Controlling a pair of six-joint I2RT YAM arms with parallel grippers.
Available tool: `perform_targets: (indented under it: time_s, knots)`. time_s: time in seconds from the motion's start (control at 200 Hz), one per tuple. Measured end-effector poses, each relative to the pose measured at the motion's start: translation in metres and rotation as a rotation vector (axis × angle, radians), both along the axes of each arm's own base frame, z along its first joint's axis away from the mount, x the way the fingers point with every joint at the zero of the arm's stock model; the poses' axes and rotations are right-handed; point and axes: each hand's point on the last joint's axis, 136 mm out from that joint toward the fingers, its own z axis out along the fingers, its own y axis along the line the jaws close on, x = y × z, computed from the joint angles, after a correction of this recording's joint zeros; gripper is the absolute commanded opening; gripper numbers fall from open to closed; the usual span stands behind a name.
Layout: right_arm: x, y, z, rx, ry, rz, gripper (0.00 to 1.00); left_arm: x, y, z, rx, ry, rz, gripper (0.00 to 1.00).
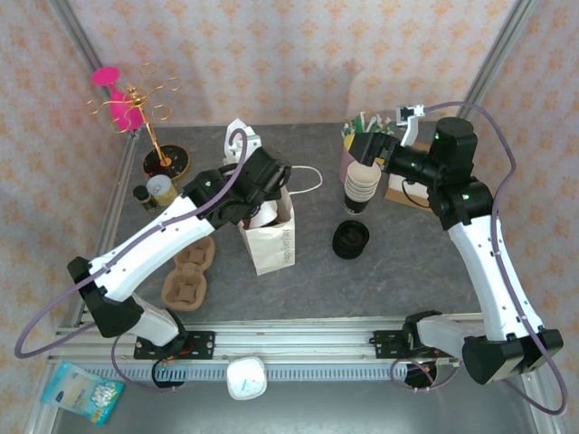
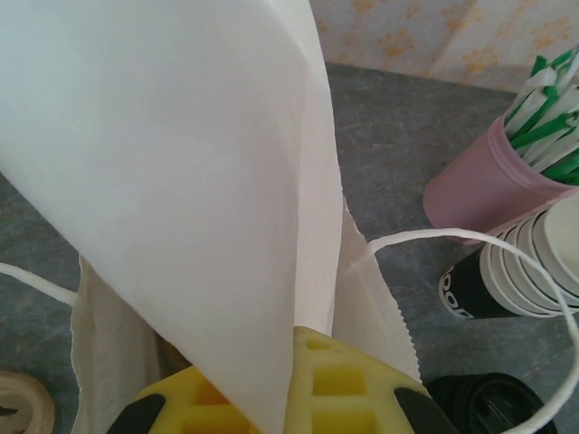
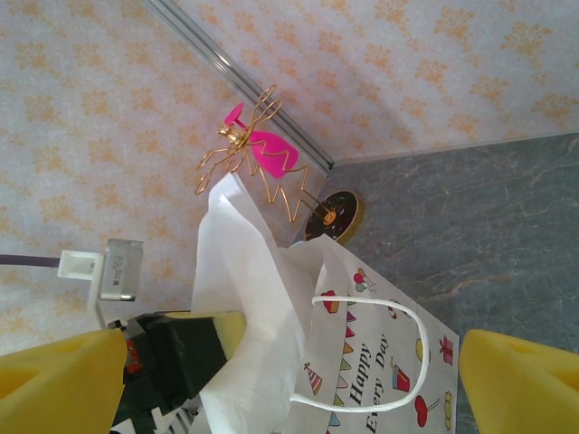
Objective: Pack the takeout coffee
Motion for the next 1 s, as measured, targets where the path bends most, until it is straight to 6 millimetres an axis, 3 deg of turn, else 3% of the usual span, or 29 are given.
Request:
perform_targets:
  time_s: [0.17, 0.38, 0.591, 0.681, 0.836, 1.001]
  knots:
    - [0.0, 0.0, 0.001, 0.003, -0.004, -0.001, 0.95, -0.001, -0.003, -0.002, 0.002, 0.015, -0.021, 0.42]
    - [0.0, 0.0, 0.002, 0.004, -0.005, -0.001, 0.96, 0.002, 0.003, 0.023, -0.018, -0.022, -0.015, 0.48]
    - [0.001, 0.0, 0.002, 0.006, -0.007, -0.001, 0.96, 0.02, 0.024, 0.029, -0.01, -0.042, 0.032, 0.47]
    - [0.002, 0.0, 0.001, 0.005, -0.003, -0.001, 0.96, 0.031, 0.026, 0.025, -0.006, -0.038, 0.036, 0.39]
    - [0.003, 0.0, 0.0, 0.003, -0.002, -0.002, 0.97, 0.053, 0.033, 0.007, 0.02, -0.013, 0.069, 0.37]
    - [0.005, 0.0, -0.002, -0.001, 0.001, -0.008, 0.97, 0.059, 0.035, -0.015, 0.042, 0.033, 0.07, 0.24]
